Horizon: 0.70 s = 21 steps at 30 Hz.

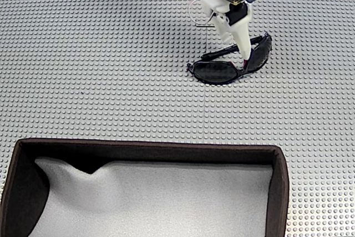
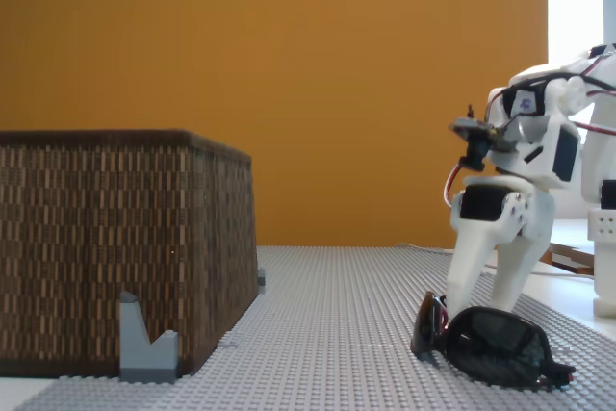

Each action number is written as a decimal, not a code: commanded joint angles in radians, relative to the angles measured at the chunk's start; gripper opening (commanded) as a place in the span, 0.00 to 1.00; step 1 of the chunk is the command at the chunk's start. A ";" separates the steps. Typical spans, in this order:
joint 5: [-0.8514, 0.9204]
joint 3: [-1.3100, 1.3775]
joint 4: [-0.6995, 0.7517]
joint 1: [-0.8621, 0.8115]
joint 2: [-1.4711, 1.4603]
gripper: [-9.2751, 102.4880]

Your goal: Grasp a glasses and put it in the bin.

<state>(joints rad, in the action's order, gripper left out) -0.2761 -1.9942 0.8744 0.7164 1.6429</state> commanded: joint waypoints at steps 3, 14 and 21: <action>-0.018 0.032 -0.081 -0.025 -0.046 0.29; -0.057 -0.011 -0.275 -0.060 -0.118 0.27; -0.087 -0.017 -0.308 -0.072 -0.149 0.08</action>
<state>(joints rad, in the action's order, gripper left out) -0.3421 -2.0064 0.5676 0.6443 1.4849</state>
